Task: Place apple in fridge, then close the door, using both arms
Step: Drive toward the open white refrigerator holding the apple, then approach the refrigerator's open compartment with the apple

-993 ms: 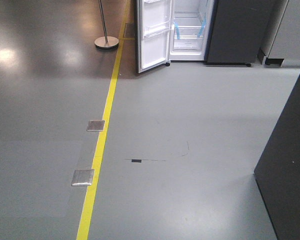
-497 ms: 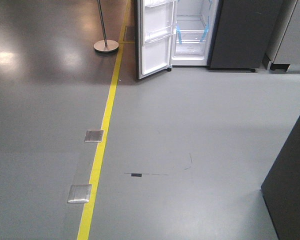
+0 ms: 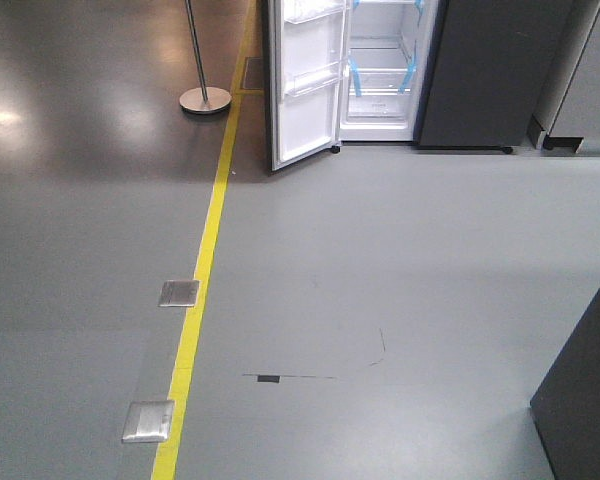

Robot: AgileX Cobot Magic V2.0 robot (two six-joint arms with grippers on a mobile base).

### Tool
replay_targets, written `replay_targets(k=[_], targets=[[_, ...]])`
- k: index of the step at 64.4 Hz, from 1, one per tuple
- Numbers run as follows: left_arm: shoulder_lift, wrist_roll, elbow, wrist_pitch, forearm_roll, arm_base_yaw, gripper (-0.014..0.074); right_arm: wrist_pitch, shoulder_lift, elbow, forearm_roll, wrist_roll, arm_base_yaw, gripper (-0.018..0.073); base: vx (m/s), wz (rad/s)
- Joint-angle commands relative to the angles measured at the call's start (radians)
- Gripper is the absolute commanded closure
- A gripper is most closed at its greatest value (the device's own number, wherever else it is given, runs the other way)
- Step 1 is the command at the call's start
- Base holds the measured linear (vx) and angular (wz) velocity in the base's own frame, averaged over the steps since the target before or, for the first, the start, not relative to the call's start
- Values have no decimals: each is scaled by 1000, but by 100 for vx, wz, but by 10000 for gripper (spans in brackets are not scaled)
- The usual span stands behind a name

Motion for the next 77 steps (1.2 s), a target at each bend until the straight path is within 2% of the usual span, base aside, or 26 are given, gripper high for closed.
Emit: replay_targets(k=[1,77], targets=[[-15,-10,-18,-77,-7,-6,603,-82,-6,-25,9,-7,-1,461,20,-5],[-15,-10,-18,-77,-7,-6,603,-82,-6,-25,9,-7,-1,461,20,-1]])
